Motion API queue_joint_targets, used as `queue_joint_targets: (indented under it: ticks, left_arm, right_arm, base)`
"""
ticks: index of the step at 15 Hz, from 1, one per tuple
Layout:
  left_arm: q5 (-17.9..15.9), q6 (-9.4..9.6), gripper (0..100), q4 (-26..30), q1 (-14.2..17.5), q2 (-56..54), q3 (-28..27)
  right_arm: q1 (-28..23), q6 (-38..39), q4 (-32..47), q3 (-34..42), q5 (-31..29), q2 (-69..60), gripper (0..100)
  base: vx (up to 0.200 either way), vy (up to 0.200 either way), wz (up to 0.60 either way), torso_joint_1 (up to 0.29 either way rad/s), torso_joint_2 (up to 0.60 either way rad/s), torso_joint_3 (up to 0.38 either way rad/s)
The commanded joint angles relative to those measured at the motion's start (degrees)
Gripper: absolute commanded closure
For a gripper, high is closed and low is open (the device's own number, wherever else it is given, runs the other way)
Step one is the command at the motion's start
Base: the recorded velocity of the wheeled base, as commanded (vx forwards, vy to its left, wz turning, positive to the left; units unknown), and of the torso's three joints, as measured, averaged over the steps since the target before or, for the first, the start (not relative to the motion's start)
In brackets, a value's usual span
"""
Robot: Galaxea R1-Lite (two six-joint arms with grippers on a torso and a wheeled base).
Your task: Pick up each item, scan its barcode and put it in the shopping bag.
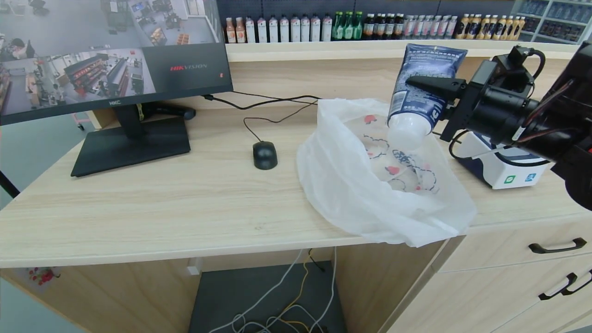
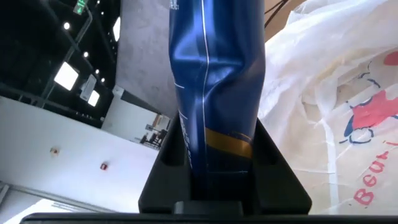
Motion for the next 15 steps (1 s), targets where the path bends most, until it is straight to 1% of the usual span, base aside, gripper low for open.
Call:
queue_joint_targets:
  ticks: [1, 3, 5, 9, 13, 15]
  left_arm:
    - [0.0, 0.00, 0, 0.0, 0.0, 0.0, 0.0]
    - [0.0, 0.00, 0, 0.0, 0.0, 0.0, 0.0]
    - [0.0, 0.00, 0, 0.0, 0.0, 0.0, 0.0]
    - [0.0, 0.00, 0, 0.0, -0.1, 0.0, 0.0]
    - [0.0, 0.00, 0, 0.0, 0.0, 0.0, 0.0]
    - [0.0, 0.00, 0, 0.0, 0.0, 0.0, 0.0]
  right_arm:
    - [0.5, -0.1, 0.0, 0.0, 0.0, 0.7, 100]
    - [1.5, -3.1, -0.1, 0.9, -0.1, 2.6, 100]
    - [1.5, -5.4, -0.3, 3.9, -0.1, 2.6, 100]
    - [1.5, -5.6, -1.3, 10.0, 0.1, 0.9, 100]
    - [1.7, -5.6, -1.2, 9.7, 1.0, 0.9, 100]
    - [2.6, -5.7, -1.1, 9.7, 2.0, 1.1, 100]
  base:
    - [0.000, 0.000, 0.00, 0.000, 0.00, 0.000]
    - [0.000, 0.000, 0.00, 0.000, 0.00, 0.000]
    - [0.000, 0.000, 0.00, 0.000, 0.00, 0.000]
    - [0.000, 0.000, 0.00, 0.000, 0.00, 0.000]
    - [0.000, 0.000, 0.00, 0.000, 0.00, 0.000]
    - [0.000, 0.000, 0.00, 0.000, 0.00, 0.000]
